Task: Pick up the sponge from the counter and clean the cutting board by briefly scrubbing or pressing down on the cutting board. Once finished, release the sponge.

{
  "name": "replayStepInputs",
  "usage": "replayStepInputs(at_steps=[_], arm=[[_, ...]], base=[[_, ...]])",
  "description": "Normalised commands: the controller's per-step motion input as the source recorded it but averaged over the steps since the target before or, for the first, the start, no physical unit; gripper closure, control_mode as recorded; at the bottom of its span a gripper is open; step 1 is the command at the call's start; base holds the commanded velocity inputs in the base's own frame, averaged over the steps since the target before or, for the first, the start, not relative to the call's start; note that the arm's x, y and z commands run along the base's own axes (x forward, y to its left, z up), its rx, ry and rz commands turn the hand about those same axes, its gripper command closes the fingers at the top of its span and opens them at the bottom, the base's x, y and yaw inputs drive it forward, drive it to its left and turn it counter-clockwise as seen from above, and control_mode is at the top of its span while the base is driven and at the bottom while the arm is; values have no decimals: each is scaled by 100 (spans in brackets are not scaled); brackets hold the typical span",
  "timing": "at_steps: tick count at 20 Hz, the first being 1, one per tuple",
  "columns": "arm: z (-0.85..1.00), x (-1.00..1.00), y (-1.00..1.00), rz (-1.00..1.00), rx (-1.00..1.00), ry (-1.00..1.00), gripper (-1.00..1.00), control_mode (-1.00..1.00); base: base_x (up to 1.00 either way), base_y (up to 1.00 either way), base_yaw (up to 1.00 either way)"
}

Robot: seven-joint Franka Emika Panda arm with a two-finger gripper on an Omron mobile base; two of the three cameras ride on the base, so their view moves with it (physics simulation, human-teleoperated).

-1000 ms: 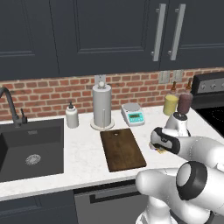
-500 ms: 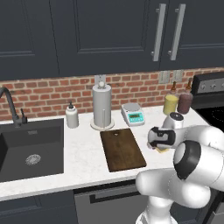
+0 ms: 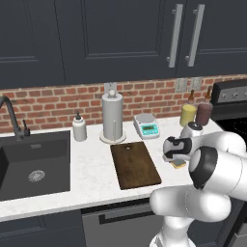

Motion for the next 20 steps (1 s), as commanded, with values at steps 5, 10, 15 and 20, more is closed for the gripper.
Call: replayStepInputs(at_steps=[5,10,15,20], arm=[[0,0,-1,2,0,0,-100,-100],[-11,0,0,3,0,0,-100,-100],[-19,0,0,2,0,0,-100,-100],[-19,0,0,2,0,0,-100,-100]], base=[[0,0,0],[0,0,0],[0,0,0],[0,0,0]])
